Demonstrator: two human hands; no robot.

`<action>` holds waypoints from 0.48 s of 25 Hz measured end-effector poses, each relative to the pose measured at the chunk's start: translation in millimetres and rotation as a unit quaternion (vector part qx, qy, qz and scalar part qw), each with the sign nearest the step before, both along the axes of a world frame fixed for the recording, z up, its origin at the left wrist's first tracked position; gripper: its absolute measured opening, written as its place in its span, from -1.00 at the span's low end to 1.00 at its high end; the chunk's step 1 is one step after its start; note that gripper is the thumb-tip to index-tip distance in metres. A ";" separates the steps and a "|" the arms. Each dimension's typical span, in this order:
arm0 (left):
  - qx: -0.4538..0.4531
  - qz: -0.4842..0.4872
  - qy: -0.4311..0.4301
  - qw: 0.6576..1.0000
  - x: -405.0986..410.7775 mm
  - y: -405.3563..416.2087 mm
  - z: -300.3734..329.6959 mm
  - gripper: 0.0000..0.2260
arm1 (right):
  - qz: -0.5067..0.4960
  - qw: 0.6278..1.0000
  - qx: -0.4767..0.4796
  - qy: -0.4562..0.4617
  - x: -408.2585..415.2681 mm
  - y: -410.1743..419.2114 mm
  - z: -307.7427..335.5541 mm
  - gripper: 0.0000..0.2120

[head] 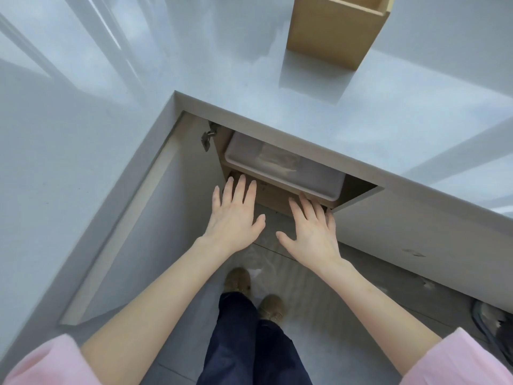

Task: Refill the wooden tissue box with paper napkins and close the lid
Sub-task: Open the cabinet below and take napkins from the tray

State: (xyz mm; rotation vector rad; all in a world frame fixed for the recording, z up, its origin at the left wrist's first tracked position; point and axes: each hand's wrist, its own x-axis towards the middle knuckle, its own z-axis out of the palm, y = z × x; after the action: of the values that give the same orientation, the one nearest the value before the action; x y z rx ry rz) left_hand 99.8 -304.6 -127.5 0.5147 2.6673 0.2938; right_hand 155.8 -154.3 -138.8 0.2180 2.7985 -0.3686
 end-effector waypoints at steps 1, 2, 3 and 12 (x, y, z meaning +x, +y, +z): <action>0.002 -0.003 0.003 1.000 -5.4 -1.5 -2.2 -0.40 | -0.002 1.000 0.003 -0.002 -4.5 0.8 -1.7 -0.35; 0.004 -0.009 0.007 1.000 -12.2 -2.9 -4.1 -0.40 | -0.004 1.000 0.006 -0.006 -10.5 0.7 -3.3 -0.35; 0.006 -0.018 0.011 1.000 -18.7 -3.9 -6.1 -0.40 | -0.008 1.000 0.006 -0.008 -16.2 0.2 -5.3 -0.34; 0.019 -0.047 -0.013 0.999 -55.9 -4.7 -25.8 -0.41 | -0.034 0.998 -0.006 -0.045 -39.9 -5.4 -20.8 -0.32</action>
State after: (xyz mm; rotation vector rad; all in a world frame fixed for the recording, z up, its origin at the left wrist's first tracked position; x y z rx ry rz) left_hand 43.8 -309.3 -153.4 0.6416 2.6069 0.3225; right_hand 115.9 -159.8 -159.6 0.3186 2.7047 -0.3819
